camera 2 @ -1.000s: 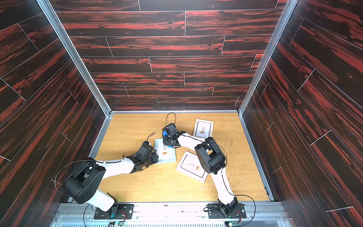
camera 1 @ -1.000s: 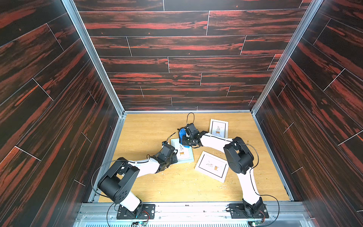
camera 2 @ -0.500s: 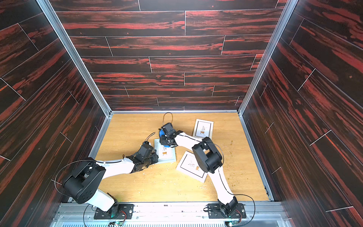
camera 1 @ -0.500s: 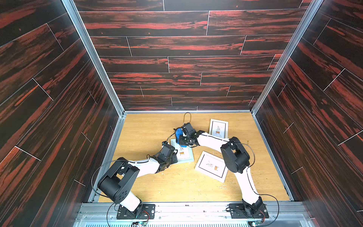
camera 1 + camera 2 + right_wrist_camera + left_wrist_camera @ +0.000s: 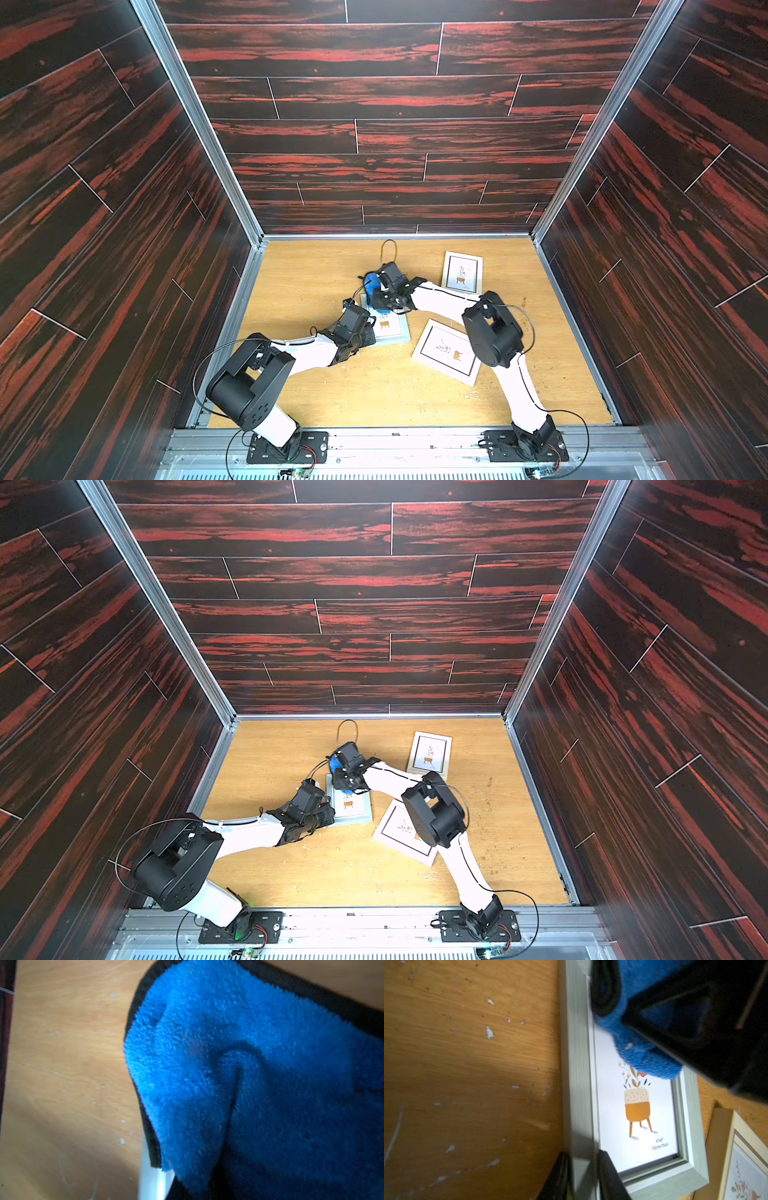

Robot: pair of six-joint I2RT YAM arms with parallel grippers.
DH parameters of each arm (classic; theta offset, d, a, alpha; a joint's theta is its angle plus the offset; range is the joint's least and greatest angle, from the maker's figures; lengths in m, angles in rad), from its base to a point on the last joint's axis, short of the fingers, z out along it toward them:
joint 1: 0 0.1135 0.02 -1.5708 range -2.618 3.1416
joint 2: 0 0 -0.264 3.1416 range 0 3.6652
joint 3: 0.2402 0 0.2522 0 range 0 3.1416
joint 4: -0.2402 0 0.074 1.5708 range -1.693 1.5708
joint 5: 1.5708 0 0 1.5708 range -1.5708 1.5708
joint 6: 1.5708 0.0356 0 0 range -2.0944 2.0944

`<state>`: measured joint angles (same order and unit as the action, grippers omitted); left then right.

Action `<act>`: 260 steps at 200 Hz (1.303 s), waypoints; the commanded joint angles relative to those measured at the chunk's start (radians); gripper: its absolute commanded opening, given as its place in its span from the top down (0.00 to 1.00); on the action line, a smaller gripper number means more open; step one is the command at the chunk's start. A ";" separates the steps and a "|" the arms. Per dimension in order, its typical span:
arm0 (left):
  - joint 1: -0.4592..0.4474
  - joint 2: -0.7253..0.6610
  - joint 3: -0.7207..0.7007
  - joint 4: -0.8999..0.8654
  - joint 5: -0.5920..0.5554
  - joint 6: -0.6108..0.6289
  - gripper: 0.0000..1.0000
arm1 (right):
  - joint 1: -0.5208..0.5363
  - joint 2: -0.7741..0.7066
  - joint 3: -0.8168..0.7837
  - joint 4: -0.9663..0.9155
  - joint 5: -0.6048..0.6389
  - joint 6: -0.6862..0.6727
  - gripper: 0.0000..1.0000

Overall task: Wipe the picture frame with a cloth
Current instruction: Wipe the dirt from the picture frame.

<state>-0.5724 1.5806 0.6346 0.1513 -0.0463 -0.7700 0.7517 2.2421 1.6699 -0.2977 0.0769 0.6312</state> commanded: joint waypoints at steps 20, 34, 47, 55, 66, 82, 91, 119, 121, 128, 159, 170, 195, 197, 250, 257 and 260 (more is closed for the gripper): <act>0.000 0.009 -0.035 -0.127 0.023 0.005 0.77 | 0.102 -0.062 -0.180 -0.079 -0.006 0.003 1.00; 0.000 0.000 -0.041 -0.127 0.019 0.004 0.77 | 0.111 -0.119 -0.266 -0.007 -0.053 0.034 1.00; 0.000 0.000 -0.046 -0.121 0.018 0.003 0.77 | 0.105 -0.127 -0.253 0.013 -0.046 0.038 1.00; 0.001 0.002 -0.049 -0.117 0.021 0.002 0.77 | 0.092 -0.105 -0.199 -0.012 -0.023 0.031 1.00; 0.000 0.005 -0.046 -0.117 0.027 0.001 0.77 | 0.059 -0.066 -0.117 -0.046 -0.010 0.025 1.00; 0.000 0.000 -0.044 -0.123 0.033 0.001 0.77 | 0.013 -0.009 -0.032 -0.056 -0.013 0.027 1.00; 0.001 -0.006 -0.045 -0.126 0.032 0.001 0.77 | 0.001 0.015 0.001 -0.067 -0.020 0.026 1.00; 0.000 -0.021 -0.047 -0.137 0.014 0.003 0.77 | 0.029 -0.044 -0.113 -0.041 -0.044 0.021 1.00; 0.000 -0.021 -0.047 -0.137 0.013 0.003 0.77 | 0.034 -0.055 -0.133 -0.033 -0.046 0.022 1.00; 0.000 -0.022 -0.049 -0.137 0.012 0.003 0.77 | 0.050 -0.092 -0.195 -0.008 -0.056 0.024 1.00; 0.000 -0.014 -0.055 -0.128 0.012 0.001 0.77 | 0.060 -0.153 -0.283 -0.015 -0.024 0.022 1.00; 0.000 -0.005 -0.053 -0.125 0.017 0.003 0.77 | 0.041 -0.121 -0.226 -0.035 -0.002 0.010 1.00; 0.002 0.004 -0.033 -0.149 0.022 0.012 0.77 | -0.007 -0.030 -0.059 -0.112 0.041 -0.010 1.00; 0.001 0.002 -0.033 -0.151 0.022 0.011 0.77 | -0.007 -0.028 -0.049 -0.118 0.047 -0.012 1.00; 0.002 -0.015 -0.027 -0.171 -0.022 0.008 0.77 | 0.073 -0.244 -0.400 -0.028 0.038 0.031 1.00; 0.002 -0.012 -0.024 -0.171 -0.019 0.008 0.77 | 0.078 -0.269 -0.447 -0.005 0.018 0.048 1.00; 0.002 -0.010 -0.024 -0.171 -0.016 0.008 0.77 | 0.080 -0.277 -0.460 0.002 0.012 0.054 1.00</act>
<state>-0.5720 1.5574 0.6254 0.1223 -0.0483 -0.7605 0.7815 2.0396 1.3739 -0.2695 0.1158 0.6399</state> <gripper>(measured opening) 0.265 0.123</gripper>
